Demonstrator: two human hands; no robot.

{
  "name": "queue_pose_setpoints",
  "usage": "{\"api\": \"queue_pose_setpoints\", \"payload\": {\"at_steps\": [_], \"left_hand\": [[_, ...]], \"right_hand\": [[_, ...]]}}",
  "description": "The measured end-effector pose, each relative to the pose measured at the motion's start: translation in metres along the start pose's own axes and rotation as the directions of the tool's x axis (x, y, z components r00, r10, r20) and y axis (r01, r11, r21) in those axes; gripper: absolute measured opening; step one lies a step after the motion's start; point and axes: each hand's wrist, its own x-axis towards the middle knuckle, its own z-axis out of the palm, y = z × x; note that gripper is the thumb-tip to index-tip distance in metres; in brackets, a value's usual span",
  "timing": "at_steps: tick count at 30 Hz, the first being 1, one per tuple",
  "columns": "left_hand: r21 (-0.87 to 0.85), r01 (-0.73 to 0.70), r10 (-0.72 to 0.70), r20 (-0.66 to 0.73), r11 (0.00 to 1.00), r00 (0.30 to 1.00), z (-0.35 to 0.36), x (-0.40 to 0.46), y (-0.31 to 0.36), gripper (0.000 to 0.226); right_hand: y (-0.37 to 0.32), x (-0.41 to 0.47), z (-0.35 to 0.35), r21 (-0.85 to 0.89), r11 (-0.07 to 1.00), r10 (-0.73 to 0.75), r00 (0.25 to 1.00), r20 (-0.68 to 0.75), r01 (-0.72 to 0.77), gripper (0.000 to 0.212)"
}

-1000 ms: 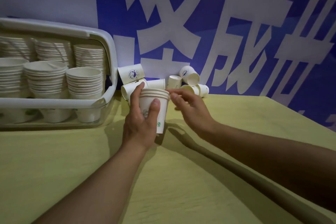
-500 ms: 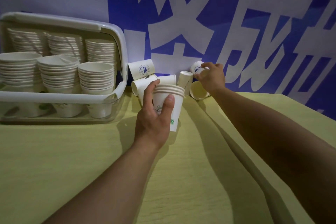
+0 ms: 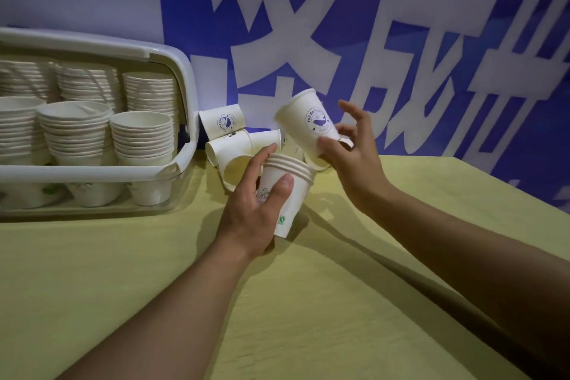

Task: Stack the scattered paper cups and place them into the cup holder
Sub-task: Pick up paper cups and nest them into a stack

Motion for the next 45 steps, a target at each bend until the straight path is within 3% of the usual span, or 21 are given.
{"api": "queue_pose_setpoints", "payload": {"at_steps": [3, 6, 9, 15, 17, 21, 24, 27, 31, 37, 45], "left_hand": [[-0.005, -0.011, 0.011, 0.066, 1.000, 0.998, 0.000, -0.002, 0.002, 0.061], [0.005, -0.029, 0.029, 0.091, 1.000, 0.995, 0.000, -0.004, 0.003, 0.071], [0.010, -0.018, 0.017, 0.090, 1.000, 0.996, 0.000, -0.004, 0.005, 0.072], [0.022, -0.011, 0.011, -0.030, 1.000, 1.000, 0.001, 0.000, 0.000, 0.072], [0.016, 0.004, -0.003, -0.043, 1.000, 0.999, 0.001, 0.002, 0.000, 0.065], [0.015, 0.029, -0.028, -0.072, 0.999, 0.997, 0.001, 0.004, -0.002, 0.060], [0.013, 0.045, -0.044, -0.083, 0.999, 0.996, 0.001, 0.004, -0.002, 0.060], [0.037, 0.040, -0.037, -0.087, 0.999, 0.996, 0.001, 0.004, -0.003, 0.060], [0.042, 0.054, -0.050, -0.090, 0.998, 0.995, 0.001, 0.005, -0.005, 0.053], [0.044, 0.054, -0.050, -0.083, 0.998, 0.995, 0.001, 0.006, -0.004, 0.042], [0.054, 0.029, -0.024, -0.094, 0.998, 0.995, 0.001, 0.006, -0.006, 0.055]], "right_hand": [[-0.010, -0.015, 0.001, 0.008, 0.999, 0.034, 0.988, 0.152, -0.036, 0.087], [-0.014, -0.014, -0.003, -0.023, 0.996, 0.088, 0.966, 0.242, -0.085, 0.091], [-0.013, -0.013, -0.003, -0.072, 0.992, 0.117, 0.950, 0.290, -0.100, 0.072], [0.010, -0.029, 0.000, -0.036, 0.992, 0.129, 0.963, 0.238, -0.124, 0.018], [0.014, -0.025, -0.002, -0.042, 0.995, 0.099, 0.976, 0.194, -0.093, 0.014], [0.046, 0.018, -0.023, -0.383, 0.923, 0.047, 0.999, -0.009, -0.047, 0.023], [0.073, 0.055, -0.044, -0.667, 0.744, 0.044, 0.999, -0.014, -0.042, 0.041], [0.088, 0.084, -0.053, -0.793, 0.605, 0.104, 0.995, -0.008, -0.069, 0.064], [0.106, 0.107, -0.061, -0.876, 0.480, 0.184, 0.982, 0.052, -0.044, 0.067], [0.115, 0.113, -0.066, -0.900, 0.434, 0.177, 0.975, 0.134, 0.045, 0.056], [0.109, 0.098, -0.070, -0.839, 0.539, 0.147, 0.973, 0.178, 0.072, 0.052]]}}
